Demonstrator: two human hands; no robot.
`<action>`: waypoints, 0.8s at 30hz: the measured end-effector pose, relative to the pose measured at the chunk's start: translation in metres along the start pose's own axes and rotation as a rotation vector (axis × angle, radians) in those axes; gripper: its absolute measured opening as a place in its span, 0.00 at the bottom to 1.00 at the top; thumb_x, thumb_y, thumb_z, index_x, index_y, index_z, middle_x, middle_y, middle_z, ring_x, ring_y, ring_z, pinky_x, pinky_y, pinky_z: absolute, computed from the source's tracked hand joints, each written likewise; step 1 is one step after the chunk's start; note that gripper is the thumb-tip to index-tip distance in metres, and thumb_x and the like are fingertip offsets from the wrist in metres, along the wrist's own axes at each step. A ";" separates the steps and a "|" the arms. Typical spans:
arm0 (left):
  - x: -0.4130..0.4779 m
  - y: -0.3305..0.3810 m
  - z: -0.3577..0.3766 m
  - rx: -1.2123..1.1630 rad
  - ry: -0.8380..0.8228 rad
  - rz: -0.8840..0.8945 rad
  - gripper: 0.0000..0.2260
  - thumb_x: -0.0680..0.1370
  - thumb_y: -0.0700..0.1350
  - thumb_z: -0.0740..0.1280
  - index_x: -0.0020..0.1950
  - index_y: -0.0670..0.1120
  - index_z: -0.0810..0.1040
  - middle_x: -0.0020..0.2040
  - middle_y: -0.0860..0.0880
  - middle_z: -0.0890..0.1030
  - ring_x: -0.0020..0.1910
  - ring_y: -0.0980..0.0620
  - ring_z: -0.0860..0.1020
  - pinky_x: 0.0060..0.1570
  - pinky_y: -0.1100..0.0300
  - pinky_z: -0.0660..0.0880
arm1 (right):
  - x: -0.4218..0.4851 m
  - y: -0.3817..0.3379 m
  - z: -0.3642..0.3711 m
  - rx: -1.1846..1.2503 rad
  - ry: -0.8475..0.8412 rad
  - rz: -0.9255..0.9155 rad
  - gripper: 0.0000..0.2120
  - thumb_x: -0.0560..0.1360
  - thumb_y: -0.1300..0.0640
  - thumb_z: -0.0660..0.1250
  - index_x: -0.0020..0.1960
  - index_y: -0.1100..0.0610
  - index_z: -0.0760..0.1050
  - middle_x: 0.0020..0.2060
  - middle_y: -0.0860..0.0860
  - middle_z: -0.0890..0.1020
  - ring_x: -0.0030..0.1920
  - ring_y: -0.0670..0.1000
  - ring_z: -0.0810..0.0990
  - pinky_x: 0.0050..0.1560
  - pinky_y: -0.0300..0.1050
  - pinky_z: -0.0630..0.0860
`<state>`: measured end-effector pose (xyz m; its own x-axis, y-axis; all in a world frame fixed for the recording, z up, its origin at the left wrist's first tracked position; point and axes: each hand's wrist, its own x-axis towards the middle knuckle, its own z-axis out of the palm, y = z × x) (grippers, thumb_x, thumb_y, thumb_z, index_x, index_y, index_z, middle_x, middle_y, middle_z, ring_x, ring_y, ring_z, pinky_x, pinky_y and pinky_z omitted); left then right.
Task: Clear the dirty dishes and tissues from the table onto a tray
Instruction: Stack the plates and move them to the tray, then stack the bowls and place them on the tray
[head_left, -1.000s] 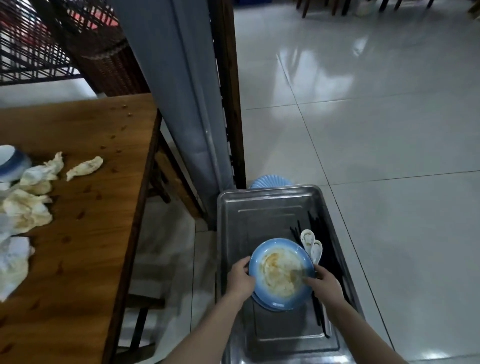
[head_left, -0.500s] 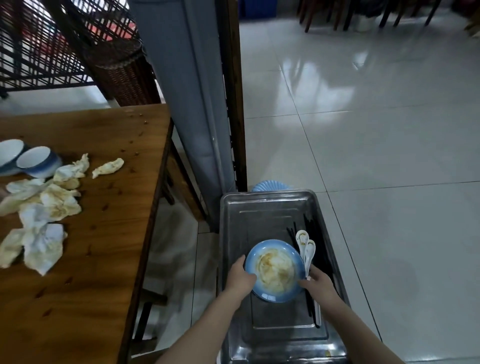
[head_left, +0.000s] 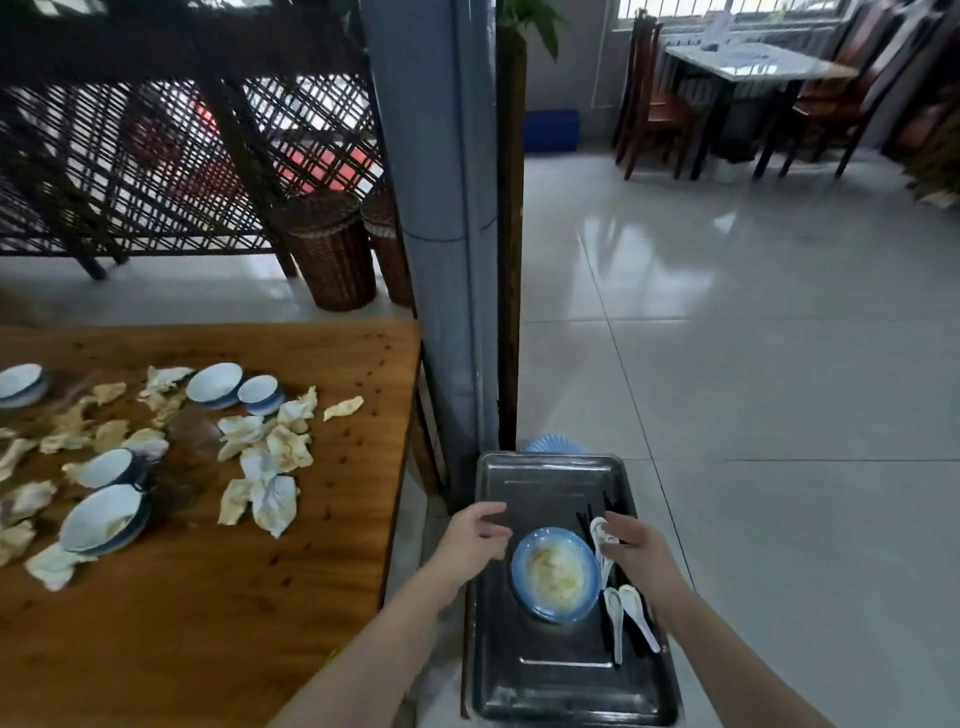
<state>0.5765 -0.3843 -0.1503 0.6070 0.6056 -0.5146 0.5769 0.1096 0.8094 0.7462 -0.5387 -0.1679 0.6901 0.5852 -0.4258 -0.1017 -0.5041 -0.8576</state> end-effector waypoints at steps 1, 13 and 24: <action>-0.014 0.007 -0.008 -0.004 0.014 0.007 0.22 0.77 0.34 0.65 0.71 0.45 0.68 0.55 0.44 0.79 0.44 0.54 0.78 0.29 0.73 0.72 | -0.009 -0.012 0.002 -0.001 -0.002 -0.017 0.21 0.72 0.73 0.66 0.65 0.64 0.73 0.61 0.57 0.77 0.56 0.53 0.76 0.53 0.39 0.68; -0.124 0.022 -0.135 -0.166 0.140 -0.028 0.23 0.77 0.36 0.66 0.70 0.52 0.69 0.60 0.49 0.76 0.53 0.54 0.77 0.41 0.63 0.73 | -0.075 -0.130 0.083 0.046 -0.142 -0.219 0.22 0.71 0.74 0.67 0.64 0.63 0.74 0.60 0.58 0.78 0.54 0.52 0.77 0.47 0.29 0.74; -0.165 -0.054 -0.292 -0.260 0.306 -0.076 0.20 0.77 0.37 0.65 0.66 0.52 0.71 0.55 0.49 0.77 0.49 0.52 0.78 0.35 0.65 0.72 | -0.116 -0.195 0.259 -0.029 -0.318 -0.204 0.22 0.74 0.69 0.66 0.64 0.52 0.73 0.61 0.50 0.75 0.57 0.51 0.77 0.55 0.47 0.78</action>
<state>0.2862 -0.2599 -0.0265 0.3547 0.7901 -0.4999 0.4324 0.3355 0.8369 0.5001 -0.3442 -0.0261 0.4368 0.8411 -0.3190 0.0383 -0.3717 -0.9276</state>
